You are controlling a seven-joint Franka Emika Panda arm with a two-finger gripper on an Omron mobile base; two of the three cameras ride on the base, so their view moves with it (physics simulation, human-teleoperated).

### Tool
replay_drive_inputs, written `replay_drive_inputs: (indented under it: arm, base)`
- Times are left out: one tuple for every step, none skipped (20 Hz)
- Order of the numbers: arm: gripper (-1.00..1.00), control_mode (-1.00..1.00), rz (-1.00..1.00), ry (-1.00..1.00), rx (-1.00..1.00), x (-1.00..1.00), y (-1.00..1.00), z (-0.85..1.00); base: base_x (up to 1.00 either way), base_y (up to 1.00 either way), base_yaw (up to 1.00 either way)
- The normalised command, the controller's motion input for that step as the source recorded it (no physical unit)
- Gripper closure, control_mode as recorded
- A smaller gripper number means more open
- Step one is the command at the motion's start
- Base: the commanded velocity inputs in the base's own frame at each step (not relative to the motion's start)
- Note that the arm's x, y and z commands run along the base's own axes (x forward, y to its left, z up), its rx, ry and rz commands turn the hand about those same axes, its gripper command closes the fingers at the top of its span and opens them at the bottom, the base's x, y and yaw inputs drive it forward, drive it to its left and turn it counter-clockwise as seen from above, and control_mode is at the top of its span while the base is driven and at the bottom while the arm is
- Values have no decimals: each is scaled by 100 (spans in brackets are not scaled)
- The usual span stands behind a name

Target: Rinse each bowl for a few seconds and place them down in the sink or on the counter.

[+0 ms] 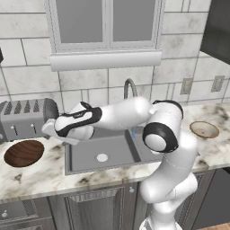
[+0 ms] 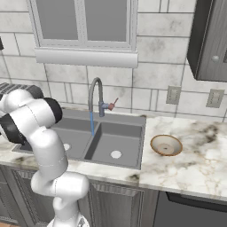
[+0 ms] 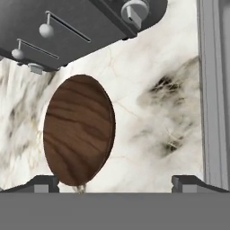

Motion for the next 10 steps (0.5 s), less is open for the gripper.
replay_drive_inputs:
  arm:
    - [-100, -100, 0, 0, 0, 11, 15, -15]
    - [-100, -100, 0, 0, 1, 10, 16, -17]
    - [-100, -100, 0, 0, 1, 10, 17, -18]
    - [-100, -100, 0, 0, 1, 11, 18, -18]
    - [-100, -100, 0, 0, 1, 11, 19, -17]
    - [-100, -100, 0, 0, 1, 11, 18, -17]
    - [-100, -100, 0, 0, 0, 11, 18, -16]
    - [-100, -100, 0, 0, 0, 11, 17, -16]
    - [-100, -100, 0, 0, 0, 11, 17, -15]
    - [-100, -100, 0, 0, 0, 10, 17, -16]
  base:
    - [0, 0, 0]
    - [0, 0, 0]
    - [0, 0, 0]
    - [0, 0, 0]
    - [0, 0, 0]
    - [0, 0, 0]
    - [0, 0, 0]
    - [0, 0, 0]
    - [0, 0, 0]
    - [0, 0, 0]
